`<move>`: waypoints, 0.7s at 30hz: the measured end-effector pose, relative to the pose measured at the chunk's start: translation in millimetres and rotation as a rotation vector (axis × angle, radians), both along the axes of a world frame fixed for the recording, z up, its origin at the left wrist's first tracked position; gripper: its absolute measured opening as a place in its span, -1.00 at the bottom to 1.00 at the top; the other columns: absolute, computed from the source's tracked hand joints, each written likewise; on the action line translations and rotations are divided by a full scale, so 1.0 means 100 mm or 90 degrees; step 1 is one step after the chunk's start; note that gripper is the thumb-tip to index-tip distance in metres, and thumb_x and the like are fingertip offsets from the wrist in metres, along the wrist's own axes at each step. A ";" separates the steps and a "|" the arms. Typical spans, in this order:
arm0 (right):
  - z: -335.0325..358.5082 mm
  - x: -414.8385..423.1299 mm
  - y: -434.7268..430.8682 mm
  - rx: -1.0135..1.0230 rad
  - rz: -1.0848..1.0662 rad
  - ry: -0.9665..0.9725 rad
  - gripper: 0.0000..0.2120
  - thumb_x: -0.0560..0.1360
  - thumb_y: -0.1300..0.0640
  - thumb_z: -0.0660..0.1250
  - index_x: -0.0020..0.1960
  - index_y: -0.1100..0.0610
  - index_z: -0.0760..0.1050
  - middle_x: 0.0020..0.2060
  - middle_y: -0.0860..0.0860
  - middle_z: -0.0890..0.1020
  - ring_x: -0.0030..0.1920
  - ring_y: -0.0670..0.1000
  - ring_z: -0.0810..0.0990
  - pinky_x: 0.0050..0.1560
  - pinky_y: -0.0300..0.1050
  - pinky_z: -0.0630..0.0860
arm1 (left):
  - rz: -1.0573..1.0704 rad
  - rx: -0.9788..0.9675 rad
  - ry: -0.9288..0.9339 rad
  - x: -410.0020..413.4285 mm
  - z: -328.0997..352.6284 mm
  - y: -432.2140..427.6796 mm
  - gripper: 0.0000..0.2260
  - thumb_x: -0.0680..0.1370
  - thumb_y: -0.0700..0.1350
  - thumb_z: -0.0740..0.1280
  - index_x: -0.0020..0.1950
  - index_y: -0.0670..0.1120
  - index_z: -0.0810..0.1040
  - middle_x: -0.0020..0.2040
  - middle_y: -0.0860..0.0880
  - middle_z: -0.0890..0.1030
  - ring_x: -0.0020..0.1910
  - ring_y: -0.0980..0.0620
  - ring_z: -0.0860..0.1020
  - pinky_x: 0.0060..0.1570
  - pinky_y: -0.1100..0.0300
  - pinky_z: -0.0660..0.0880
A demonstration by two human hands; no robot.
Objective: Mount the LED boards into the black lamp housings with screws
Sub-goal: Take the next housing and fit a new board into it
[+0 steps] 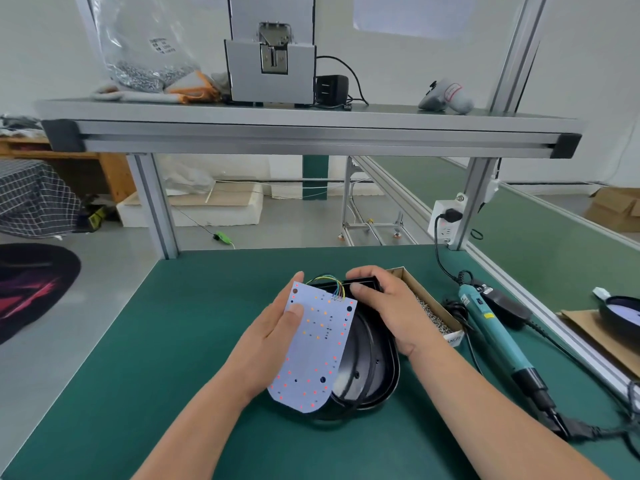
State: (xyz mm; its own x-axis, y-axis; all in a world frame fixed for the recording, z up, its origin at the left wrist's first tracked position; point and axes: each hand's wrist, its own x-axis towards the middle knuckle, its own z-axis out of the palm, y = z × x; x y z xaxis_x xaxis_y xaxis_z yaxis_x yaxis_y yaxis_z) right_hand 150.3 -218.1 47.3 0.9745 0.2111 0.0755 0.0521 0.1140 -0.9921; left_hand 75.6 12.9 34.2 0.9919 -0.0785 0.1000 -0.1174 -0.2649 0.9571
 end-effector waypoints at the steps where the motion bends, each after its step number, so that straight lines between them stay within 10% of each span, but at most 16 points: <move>1: -0.01 0.01 0.00 0.004 -0.011 0.002 -0.83 0.62 0.32 0.39 0.10 0.10 0.67 -0.12 0.07 0.73 -0.13 0.02 0.70 -0.16 -0.13 0.64 | 0.003 0.019 -0.001 0.00 0.00 0.00 -0.58 0.61 0.39 0.10 0.46 0.69 0.15 0.43 0.50 0.40 0.48 0.36 0.34 0.49 0.00 0.34; 9: -0.02 0.06 0.00 0.029 -0.123 -0.023 -0.84 0.61 0.30 0.43 -0.01 0.06 0.68 -0.14 0.09 0.75 -0.16 0.04 0.72 -0.18 -0.11 0.64 | 0.080 -0.028 0.036 0.04 0.08 -0.09 -0.56 0.58 0.31 0.10 0.45 0.63 0.27 0.35 0.25 0.48 0.15 0.66 0.36 0.22 0.28 0.36; 14: 0.07 0.09 -0.18 -0.010 -0.171 -0.054 -0.85 0.60 0.25 0.44 -0.02 0.00 0.68 -0.12 0.08 0.75 -0.13 0.04 0.71 -0.06 -0.01 0.68 | 0.073 -0.305 0.148 0.02 0.07 0.09 -0.69 0.70 0.17 0.20 0.29 0.21 0.70 0.29 0.04 0.72 0.27 -0.06 0.69 0.29 -0.16 0.57; 21: 0.04 0.14 -0.31 -0.067 -0.224 -0.082 -0.86 0.60 0.19 0.45 -0.01 -0.05 0.67 -0.12 -0.01 0.76 -0.16 -0.05 0.69 -0.14 -0.16 0.61 | 0.138 -0.488 0.191 0.10 -0.03 0.28 -0.66 0.69 0.19 0.24 0.34 0.13 0.69 0.29 0.00 0.71 0.22 -0.13 0.71 0.10 -0.15 0.66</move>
State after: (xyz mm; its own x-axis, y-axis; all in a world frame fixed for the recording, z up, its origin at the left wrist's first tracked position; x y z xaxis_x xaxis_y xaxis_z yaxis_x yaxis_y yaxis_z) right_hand 164.2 -249.5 51.0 0.9726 -0.1212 0.1982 0.1952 -0.0358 -0.9801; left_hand 85.4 40.6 30.9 0.9700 0.0984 -0.2224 0.1491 0.4823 0.8632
